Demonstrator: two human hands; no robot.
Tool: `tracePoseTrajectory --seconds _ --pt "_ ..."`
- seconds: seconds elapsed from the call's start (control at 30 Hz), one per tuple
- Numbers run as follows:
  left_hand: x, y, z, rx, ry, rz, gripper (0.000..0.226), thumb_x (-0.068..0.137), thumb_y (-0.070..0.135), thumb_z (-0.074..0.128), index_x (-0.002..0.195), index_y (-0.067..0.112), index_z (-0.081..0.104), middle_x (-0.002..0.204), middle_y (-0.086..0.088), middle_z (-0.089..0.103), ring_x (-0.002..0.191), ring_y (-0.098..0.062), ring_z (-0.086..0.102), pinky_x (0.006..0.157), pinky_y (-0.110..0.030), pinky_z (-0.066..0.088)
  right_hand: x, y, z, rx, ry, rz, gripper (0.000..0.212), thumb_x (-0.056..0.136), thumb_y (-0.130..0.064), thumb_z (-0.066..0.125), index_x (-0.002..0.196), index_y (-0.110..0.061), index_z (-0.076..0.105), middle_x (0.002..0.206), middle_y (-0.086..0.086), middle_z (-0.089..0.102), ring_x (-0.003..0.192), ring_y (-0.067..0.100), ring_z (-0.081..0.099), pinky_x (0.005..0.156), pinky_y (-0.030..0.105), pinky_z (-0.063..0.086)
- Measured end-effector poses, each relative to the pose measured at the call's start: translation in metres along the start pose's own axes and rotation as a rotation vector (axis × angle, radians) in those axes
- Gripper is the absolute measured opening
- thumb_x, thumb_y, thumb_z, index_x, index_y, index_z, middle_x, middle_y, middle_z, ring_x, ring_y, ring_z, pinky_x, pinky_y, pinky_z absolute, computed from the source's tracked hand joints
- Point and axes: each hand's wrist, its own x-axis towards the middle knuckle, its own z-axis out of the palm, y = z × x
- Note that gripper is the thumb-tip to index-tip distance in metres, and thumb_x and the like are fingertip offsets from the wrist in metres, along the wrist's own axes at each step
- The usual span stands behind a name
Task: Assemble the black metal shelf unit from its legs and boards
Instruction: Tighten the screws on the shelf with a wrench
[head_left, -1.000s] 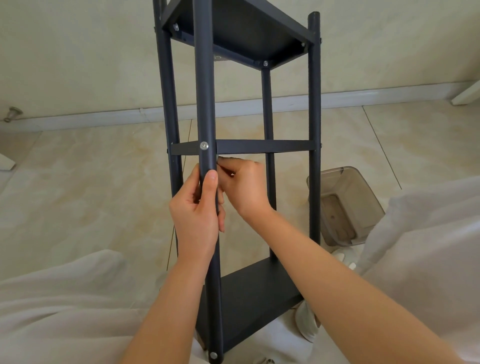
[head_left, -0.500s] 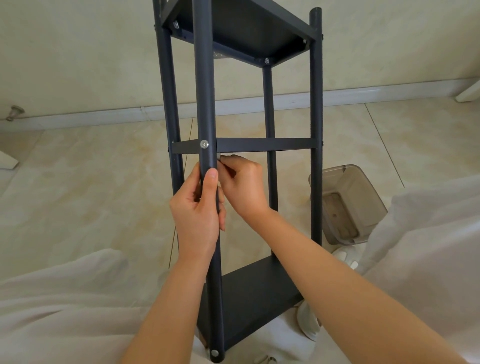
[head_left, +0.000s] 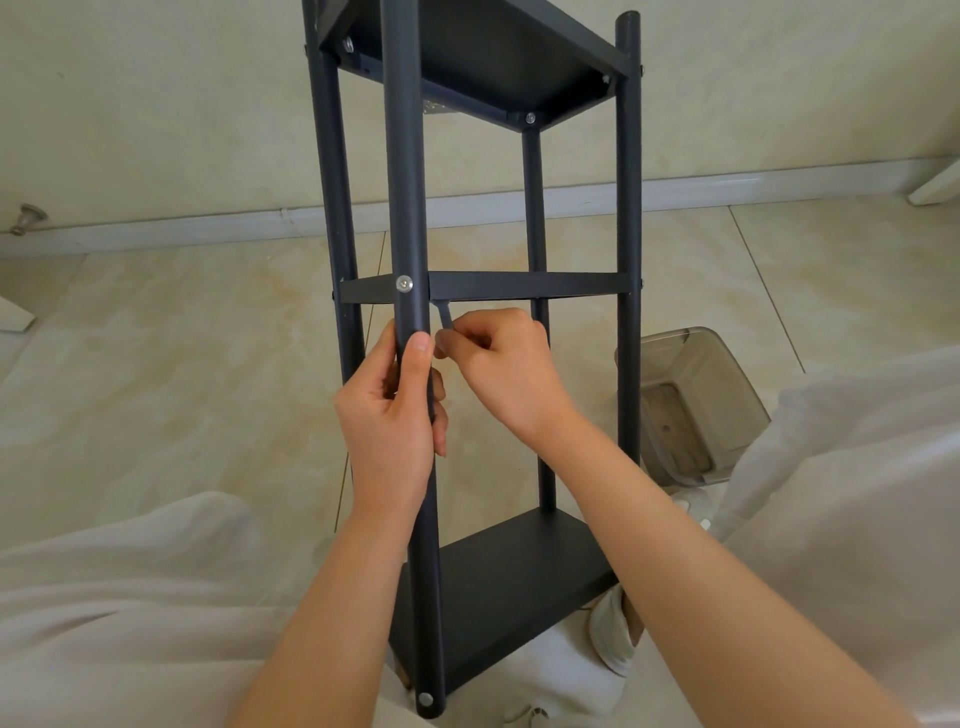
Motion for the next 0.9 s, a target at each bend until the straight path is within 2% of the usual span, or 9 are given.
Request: tracePoseTrajectory --seconds 0.2,0.33,0.4,0.5,0.63,0.67,0.8,0.9 --pt "-0.001 0.000 0.000 -0.004 -0.003 0.014 0.031 0.101 0.039 0.052 0.120 0.021 0.069 0.057 -0.002 0.052 0.036 -0.019 0.045 0.036 -0.023 0.038 0.005 -0.007 -0.001 0.008 0.009 -0.002 0.027 0.089 -0.011 0.061 0.065 -0.002 0.068 0.047 -0.002 0.044 0.048 0.009 0.038 0.048 0.014 0.032" --pt "0.000 -0.002 0.000 0.007 0.004 0.008 0.035 0.102 0.039 0.052 0.121 0.014 0.068 0.057 -0.002 0.052 0.036 -0.020 0.045 0.035 -0.024 0.038 0.006 -0.006 -0.001 -0.010 -0.015 -0.009 0.039 0.090 -0.011 0.062 0.051 -0.011 0.057 0.046 0.003 0.046 0.048 0.010 0.038 0.049 0.016 0.032" --pt "0.000 -0.002 0.000 0.007 0.005 0.008 0.037 0.101 0.040 0.052 0.121 0.012 0.068 0.058 -0.003 0.052 0.036 -0.019 0.045 0.035 -0.024 0.039 0.007 -0.005 -0.001 -0.006 -0.005 -0.024 0.036 0.090 -0.011 0.061 0.054 -0.008 0.062 0.053 0.011 0.055 0.050 0.011 0.044 0.051 0.018 0.036" --pt "0.000 -0.001 0.000 0.012 -0.003 0.018 0.036 0.101 0.040 0.052 0.121 0.015 0.068 0.057 -0.004 0.051 0.037 -0.020 0.045 0.036 -0.024 0.039 0.008 -0.004 0.001 -0.022 -0.005 -0.041 0.032 0.092 -0.012 0.060 0.063 -0.003 0.069 0.055 0.003 0.063 0.052 0.006 0.051 0.054 0.014 0.039" --pt "0.000 0.001 0.001 0.009 -0.010 0.019 0.032 0.102 0.039 0.052 0.115 0.015 0.070 0.058 -0.002 0.052 0.036 -0.019 0.046 0.036 -0.023 0.039 0.009 0.004 0.007 -0.050 0.016 -0.132 0.029 0.096 -0.012 0.058 0.074 0.000 0.073 0.065 0.006 0.069 0.062 0.016 0.063 0.066 0.029 0.051" --pt "0.000 0.001 0.001 0.007 -0.012 0.016 0.031 0.102 0.038 0.051 0.114 0.015 0.070 0.058 -0.001 0.053 0.036 -0.019 0.046 0.036 -0.023 0.039 0.009 0.007 0.010 -0.042 0.035 -0.156 0.028 0.097 -0.011 0.058 0.077 0.001 0.074 0.066 0.005 0.069 0.062 0.016 0.063 0.066 0.028 0.052" --pt "0.001 0.000 0.000 0.008 -0.011 0.008 0.031 0.104 0.035 0.051 0.112 0.011 0.069 0.059 -0.003 0.053 0.036 -0.021 0.046 0.035 -0.024 0.038 0.011 0.015 0.021 -0.004 0.120 -0.202 0.025 0.095 -0.007 0.060 0.076 0.003 0.073 0.059 -0.010 0.058 0.053 -0.002 0.055 0.058 0.008 0.040" --pt "0.000 0.000 0.000 -0.004 -0.011 0.005 0.029 0.103 0.034 0.051 0.115 0.015 0.069 0.059 -0.003 0.053 0.036 -0.021 0.045 0.035 -0.023 0.039 0.014 0.020 0.026 -0.019 0.181 -0.260 0.020 0.094 -0.004 0.062 0.078 0.003 0.073 0.064 0.000 0.066 0.054 -0.003 0.055 0.058 0.006 0.042"
